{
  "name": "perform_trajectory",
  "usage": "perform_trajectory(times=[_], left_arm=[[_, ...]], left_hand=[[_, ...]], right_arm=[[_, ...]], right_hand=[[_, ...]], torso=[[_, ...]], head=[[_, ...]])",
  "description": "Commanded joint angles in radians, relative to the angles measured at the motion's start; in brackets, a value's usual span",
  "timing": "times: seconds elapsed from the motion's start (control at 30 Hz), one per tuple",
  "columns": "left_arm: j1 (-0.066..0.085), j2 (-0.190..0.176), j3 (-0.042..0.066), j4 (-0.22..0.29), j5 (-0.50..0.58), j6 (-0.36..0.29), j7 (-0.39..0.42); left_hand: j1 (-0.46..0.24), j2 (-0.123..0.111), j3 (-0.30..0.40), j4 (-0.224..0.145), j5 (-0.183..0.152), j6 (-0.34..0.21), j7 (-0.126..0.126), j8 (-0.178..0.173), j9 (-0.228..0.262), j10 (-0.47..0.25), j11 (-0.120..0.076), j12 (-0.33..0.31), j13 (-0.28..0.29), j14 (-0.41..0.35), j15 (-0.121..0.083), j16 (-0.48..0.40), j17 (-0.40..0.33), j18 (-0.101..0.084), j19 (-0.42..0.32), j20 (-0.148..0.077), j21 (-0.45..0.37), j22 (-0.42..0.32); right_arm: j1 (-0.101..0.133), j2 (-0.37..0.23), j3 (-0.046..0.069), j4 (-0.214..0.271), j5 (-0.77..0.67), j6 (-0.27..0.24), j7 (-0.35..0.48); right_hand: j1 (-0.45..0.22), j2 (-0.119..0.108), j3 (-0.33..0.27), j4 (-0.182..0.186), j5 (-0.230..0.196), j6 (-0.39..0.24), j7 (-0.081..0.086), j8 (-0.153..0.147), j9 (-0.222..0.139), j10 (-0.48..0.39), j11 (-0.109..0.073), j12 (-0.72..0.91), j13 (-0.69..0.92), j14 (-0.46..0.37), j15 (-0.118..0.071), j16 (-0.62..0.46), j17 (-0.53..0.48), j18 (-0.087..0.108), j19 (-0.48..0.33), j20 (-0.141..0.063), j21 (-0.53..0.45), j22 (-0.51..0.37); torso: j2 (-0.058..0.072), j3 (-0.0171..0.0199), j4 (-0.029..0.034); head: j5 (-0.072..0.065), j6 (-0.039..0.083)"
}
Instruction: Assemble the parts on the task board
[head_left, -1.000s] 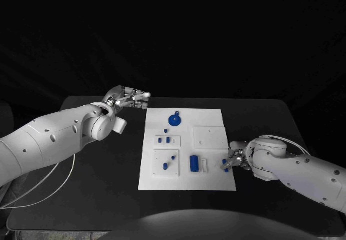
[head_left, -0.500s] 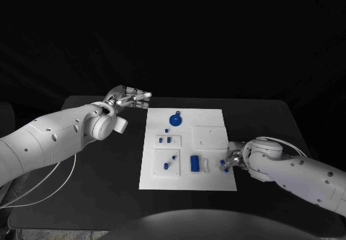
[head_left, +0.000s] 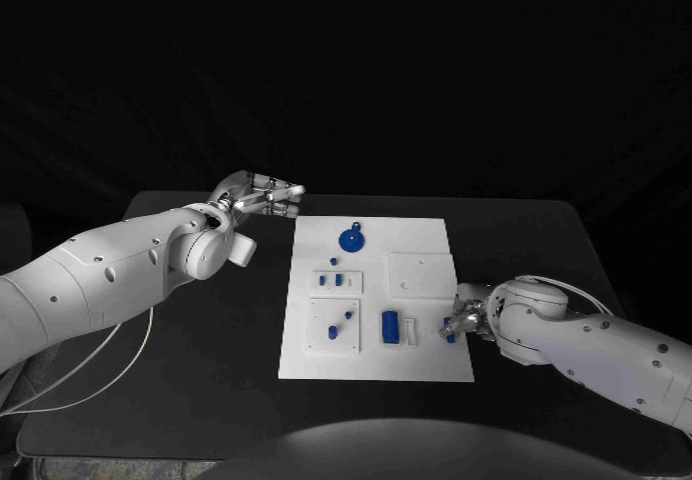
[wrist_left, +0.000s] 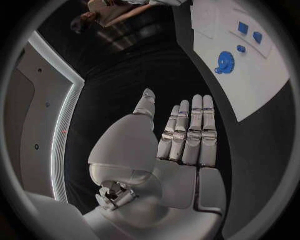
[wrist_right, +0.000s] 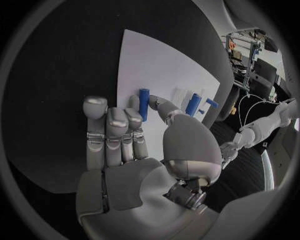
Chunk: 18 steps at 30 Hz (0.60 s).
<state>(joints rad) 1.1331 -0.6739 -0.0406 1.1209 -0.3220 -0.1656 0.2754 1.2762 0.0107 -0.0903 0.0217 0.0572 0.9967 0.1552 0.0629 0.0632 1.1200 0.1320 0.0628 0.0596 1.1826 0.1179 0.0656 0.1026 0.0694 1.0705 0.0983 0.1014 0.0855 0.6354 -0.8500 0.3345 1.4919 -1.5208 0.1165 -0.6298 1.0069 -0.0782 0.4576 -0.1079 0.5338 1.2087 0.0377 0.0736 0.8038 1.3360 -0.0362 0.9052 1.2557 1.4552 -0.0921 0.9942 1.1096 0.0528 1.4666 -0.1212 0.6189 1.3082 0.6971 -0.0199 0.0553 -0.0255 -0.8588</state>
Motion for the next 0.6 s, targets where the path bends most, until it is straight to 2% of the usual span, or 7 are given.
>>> perform_trajectory(times=[0.03,0.27,0.6], left_arm=[[0.0,0.001,0.0,0.002,0.004,0.018,0.002],[0.0,0.001,0.0,0.002,0.003,0.019,-0.001],[0.0,0.002,0.0,0.001,0.002,0.02,-0.002]], left_hand=[[-0.002,0.009,0.001,0.007,0.0,-0.008,-0.001,0.001,0.001,-0.006,0.003,-0.004,0.001,-0.007,-0.001,-0.004,0.001,-0.008,-0.003,0.005,0.006,-0.002],[-0.001,0.009,0.001,0.006,0.0,-0.008,-0.001,0.001,0.001,-0.006,0.003,-0.004,0.001,-0.007,-0.001,-0.004,0.001,-0.007,-0.003,0.006,0.006,-0.002],[-0.001,0.009,0.001,0.006,0.0,-0.008,-0.001,0.001,0.001,-0.006,0.003,-0.004,0.001,-0.007,-0.001,-0.004,0.001,-0.007,-0.003,0.006,0.006,-0.002]], right_arm=[[-0.02,0.001,-0.016,-0.008,0.079,-0.004,-0.01],[-0.02,-0.012,-0.015,0.022,0.153,-0.034,0.004],[-0.02,-0.019,-0.003,0.072,0.199,-0.08,0.02]], right_hand=[[-0.004,0.009,0.193,-0.164,-0.003,-0.077,0.031,-0.009,-0.422,-0.005,-0.002,-0.006,-0.003,-0.001,0.0,0.002,0.0,0.013,0.047,0.006,0.002,0.013],[-0.003,0.015,0.189,-0.165,-0.007,-0.07,0.028,-0.009,-0.414,-0.003,-0.003,-0.006,-0.005,0.0,-0.002,0.001,0.0,0.012,0.048,0.005,0.0,0.015],[-0.004,0.014,0.162,-0.166,0.004,-0.065,0.025,-0.01,-0.401,-0.002,-0.005,-0.005,-0.007,0.0,-0.004,-0.002,-0.001,0.012,0.05,0.003,-0.007,0.017]], torso=[[0.0,0.0004,-0.0008],[0.0,0.0006,-0.001],[0.001,0.0001,0.0003]], head=[[0.0,-0.001],[-0.001,0.0],[0.0,-0.001]])
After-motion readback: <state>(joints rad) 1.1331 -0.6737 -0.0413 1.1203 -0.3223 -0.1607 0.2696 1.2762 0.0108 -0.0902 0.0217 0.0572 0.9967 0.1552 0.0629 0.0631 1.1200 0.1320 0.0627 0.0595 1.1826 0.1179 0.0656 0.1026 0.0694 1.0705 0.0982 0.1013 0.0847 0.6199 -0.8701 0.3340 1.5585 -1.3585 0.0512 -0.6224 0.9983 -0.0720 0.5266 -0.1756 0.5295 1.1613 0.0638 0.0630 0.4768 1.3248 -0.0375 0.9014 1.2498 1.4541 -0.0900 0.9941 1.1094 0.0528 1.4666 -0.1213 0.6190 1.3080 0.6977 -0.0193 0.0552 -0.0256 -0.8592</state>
